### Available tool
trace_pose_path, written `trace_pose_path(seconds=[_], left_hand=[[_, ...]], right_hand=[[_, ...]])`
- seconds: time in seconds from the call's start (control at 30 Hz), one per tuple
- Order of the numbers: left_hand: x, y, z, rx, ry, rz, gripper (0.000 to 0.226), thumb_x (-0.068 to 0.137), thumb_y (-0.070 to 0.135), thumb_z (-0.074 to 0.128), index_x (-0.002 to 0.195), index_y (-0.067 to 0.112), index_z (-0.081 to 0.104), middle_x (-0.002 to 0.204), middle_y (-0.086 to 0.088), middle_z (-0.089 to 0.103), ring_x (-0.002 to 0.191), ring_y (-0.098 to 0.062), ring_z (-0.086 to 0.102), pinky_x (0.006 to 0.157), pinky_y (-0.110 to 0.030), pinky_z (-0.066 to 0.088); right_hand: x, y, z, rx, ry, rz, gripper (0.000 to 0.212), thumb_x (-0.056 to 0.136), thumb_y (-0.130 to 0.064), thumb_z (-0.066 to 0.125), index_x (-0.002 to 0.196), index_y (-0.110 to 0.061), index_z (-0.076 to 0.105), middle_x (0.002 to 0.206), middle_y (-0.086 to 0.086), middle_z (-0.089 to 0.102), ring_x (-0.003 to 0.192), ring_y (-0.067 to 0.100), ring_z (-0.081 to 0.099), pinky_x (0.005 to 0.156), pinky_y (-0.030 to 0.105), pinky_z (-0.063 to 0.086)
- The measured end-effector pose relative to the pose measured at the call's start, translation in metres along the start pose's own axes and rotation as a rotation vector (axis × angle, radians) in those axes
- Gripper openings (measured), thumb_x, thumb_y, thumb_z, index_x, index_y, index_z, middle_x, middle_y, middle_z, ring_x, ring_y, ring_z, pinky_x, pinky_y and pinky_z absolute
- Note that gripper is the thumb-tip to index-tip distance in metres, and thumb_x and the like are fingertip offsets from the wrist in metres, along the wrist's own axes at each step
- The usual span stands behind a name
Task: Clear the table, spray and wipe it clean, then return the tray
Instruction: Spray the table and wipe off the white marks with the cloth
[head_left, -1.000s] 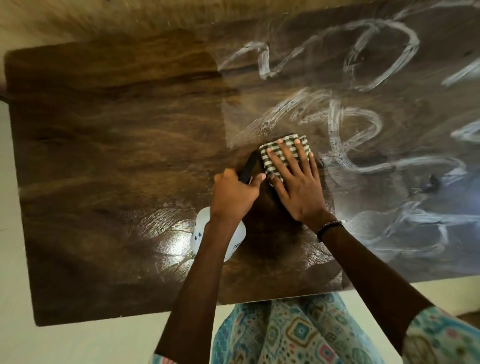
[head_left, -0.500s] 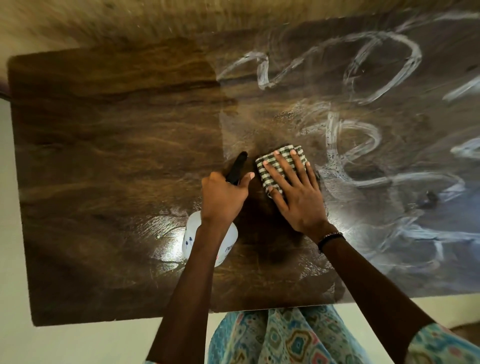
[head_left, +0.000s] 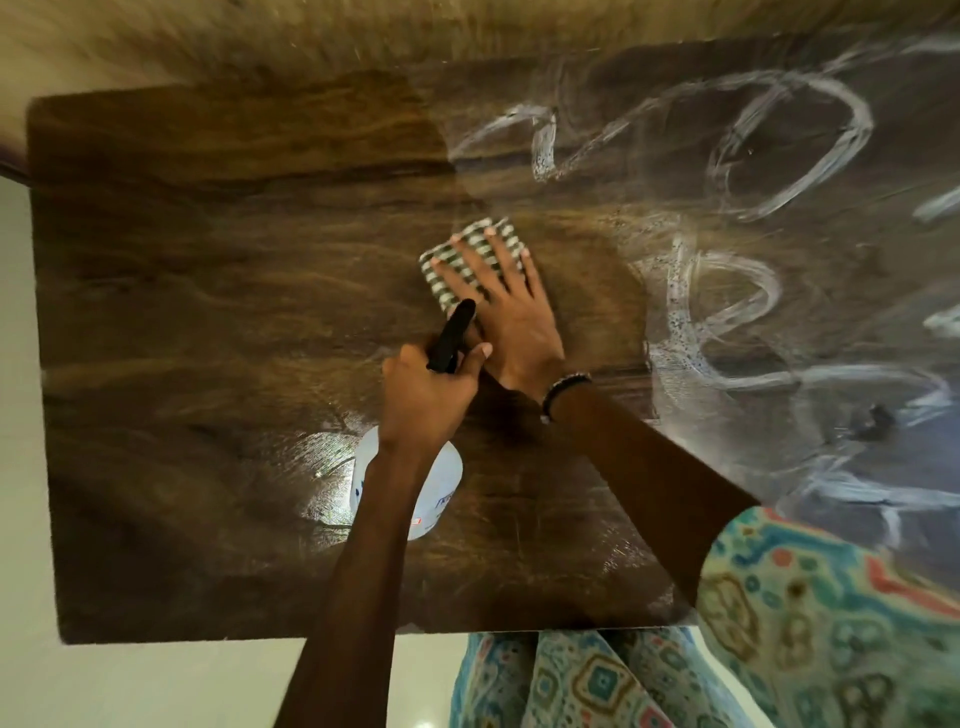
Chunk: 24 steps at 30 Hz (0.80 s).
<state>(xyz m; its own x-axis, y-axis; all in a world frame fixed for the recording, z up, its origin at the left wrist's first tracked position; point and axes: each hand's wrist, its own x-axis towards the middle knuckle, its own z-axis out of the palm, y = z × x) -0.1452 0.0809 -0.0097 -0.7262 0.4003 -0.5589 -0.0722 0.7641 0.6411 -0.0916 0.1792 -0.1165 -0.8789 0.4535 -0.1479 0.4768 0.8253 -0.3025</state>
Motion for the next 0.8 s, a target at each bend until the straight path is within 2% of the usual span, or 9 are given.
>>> trace_pose_path(seconds=[0.1,0.17,0.3,0.47,0.57,0.7,0.77,0.8], left_hand=[[0.000,-0.001,-0.002,0.017,0.028,0.023,0.036,0.077,0.030,0.075,0.064,0.022,0.043,0.076,-0.004,0.054,0.081,-0.023,0.055,0.074,-0.027,0.043],[0.002,0.001,-0.004,0.007,0.016,0.028,0.033,0.078,0.030,0.074,0.067,0.020,0.044,0.071,0.001,0.052,0.077,-0.022,0.055,0.072,-0.026,0.042],[0.005,0.009,-0.009,0.008,-0.011,0.036,0.038,0.079,0.030,0.072,0.061,0.029,0.040,0.066,0.009,0.045,0.062,-0.011,0.050,0.071,-0.026,0.042],[0.016,0.019,-0.006,0.032,-0.009,0.050,0.033,0.079,0.031,0.073,0.061,0.024,0.046,0.067,0.009,0.043,0.060,-0.011,0.050,0.073,-0.030,0.047],[0.029,0.019,-0.002,0.034,0.004,0.067,0.027,0.076,0.035,0.076,0.073,0.013,0.060,0.071,-0.002,0.058,0.074,-0.025,0.063,0.074,-0.032,0.051],[0.045,0.024,0.005,0.095,0.022,0.072,0.047,0.072,0.047,0.074,0.089,0.004,0.065,0.091,-0.016,0.066,0.087,-0.033,0.065,0.078,-0.041,0.055],[0.051,0.033,0.008,0.085,0.021,0.092,0.041,0.073,0.043,0.074,0.088,0.005,0.067,0.087,-0.013,0.066,0.086,-0.031,0.065,0.077,-0.037,0.054],[0.053,0.039,0.009,0.070,0.013,0.107,0.037,0.074,0.040,0.075,0.085,0.006,0.067,0.080,-0.008,0.065,0.082,-0.028,0.065,0.074,-0.033,0.052]], right_hand=[[-0.044,0.003,0.005,0.027,-0.012,-0.159,0.047,0.098,-0.036,0.038,0.143,-0.024,0.042,0.155,0.006,0.032,0.146,0.032,0.018,0.118,0.052,0.018],[-0.077,0.027,-0.003,-0.016,-0.017,-0.165,0.047,0.098,-0.039,0.037,0.143,-0.025,0.041,0.154,0.006,0.034,0.146,0.030,0.019,0.119,0.049,0.017],[-0.089,0.078,-0.020,-0.031,-0.012,0.064,0.054,0.098,-0.044,0.027,0.150,-0.030,0.026,0.159,0.002,0.023,0.148,0.028,0.009,0.119,0.050,0.012],[-0.009,0.054,-0.023,0.055,0.090,0.314,0.055,0.096,-0.039,0.028,0.150,-0.029,0.027,0.160,0.001,0.020,0.148,0.031,0.010,0.119,0.053,0.010],[0.022,0.025,-0.017,0.059,0.042,0.193,0.056,0.095,-0.039,0.025,0.150,-0.029,0.024,0.160,0.002,0.017,0.148,0.032,0.007,0.119,0.054,0.009],[-0.006,0.025,-0.012,0.037,-0.016,-0.090,0.049,0.098,-0.039,0.028,0.144,-0.025,0.041,0.157,0.004,0.028,0.147,0.030,0.013,0.120,0.050,0.013],[-0.034,0.047,-0.016,-0.018,-0.028,-0.149,0.049,0.098,-0.040,0.032,0.143,-0.024,0.041,0.153,0.005,0.036,0.146,0.029,0.020,0.119,0.047,0.014],[-0.044,0.063,-0.019,-0.044,-0.033,-0.130,0.050,0.098,-0.041,0.032,0.145,-0.026,0.037,0.154,0.004,0.033,0.146,0.028,0.019,0.119,0.046,0.013]])
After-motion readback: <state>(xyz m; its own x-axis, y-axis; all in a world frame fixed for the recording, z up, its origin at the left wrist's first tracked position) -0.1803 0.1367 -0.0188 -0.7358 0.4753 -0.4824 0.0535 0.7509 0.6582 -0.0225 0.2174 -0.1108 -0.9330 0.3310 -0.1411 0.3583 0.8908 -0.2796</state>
